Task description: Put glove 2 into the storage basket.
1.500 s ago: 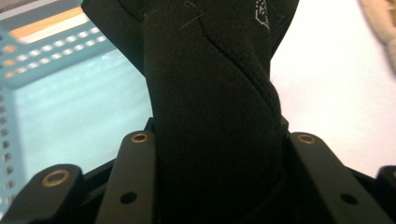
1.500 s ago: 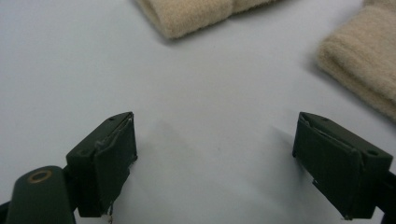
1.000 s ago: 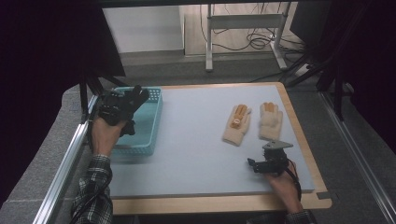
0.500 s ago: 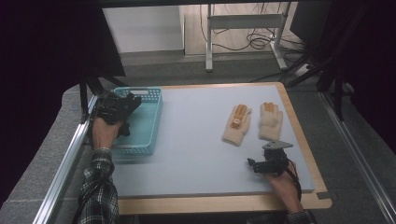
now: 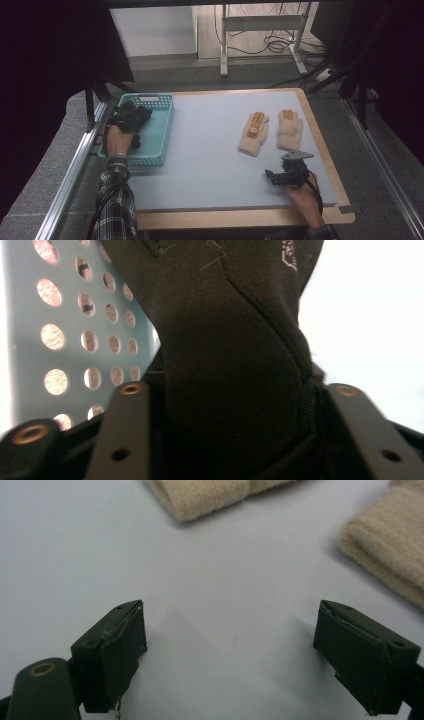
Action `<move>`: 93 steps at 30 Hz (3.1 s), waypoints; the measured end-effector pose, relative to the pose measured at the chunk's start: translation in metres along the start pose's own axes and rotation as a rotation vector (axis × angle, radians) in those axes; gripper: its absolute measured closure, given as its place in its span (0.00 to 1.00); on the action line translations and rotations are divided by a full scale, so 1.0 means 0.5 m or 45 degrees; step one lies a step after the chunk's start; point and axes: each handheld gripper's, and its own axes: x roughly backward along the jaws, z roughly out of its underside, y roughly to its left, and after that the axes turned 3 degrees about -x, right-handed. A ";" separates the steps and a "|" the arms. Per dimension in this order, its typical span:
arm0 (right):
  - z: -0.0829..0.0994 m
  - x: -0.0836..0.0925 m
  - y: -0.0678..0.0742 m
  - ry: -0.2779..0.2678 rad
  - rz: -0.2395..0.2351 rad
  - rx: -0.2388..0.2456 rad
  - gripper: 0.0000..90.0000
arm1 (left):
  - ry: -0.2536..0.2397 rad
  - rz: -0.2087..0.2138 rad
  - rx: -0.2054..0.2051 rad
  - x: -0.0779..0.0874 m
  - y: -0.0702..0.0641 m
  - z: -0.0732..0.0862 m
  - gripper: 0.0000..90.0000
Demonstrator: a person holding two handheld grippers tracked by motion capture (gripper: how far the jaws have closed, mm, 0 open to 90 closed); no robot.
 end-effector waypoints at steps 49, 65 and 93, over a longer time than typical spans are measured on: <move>0.000 0.000 0.001 0.000 0.001 -0.001 0.15 | -0.478 0.455 -0.209 0.177 -0.069 -0.004 0.00; 0.000 0.000 0.000 0.000 0.002 0.002 0.15 | -0.612 0.532 -0.477 0.232 -0.202 0.023 0.00; 0.000 0.000 0.001 0.002 0.002 0.004 0.15 | -0.655 0.536 -0.686 0.196 -0.380 0.173 0.00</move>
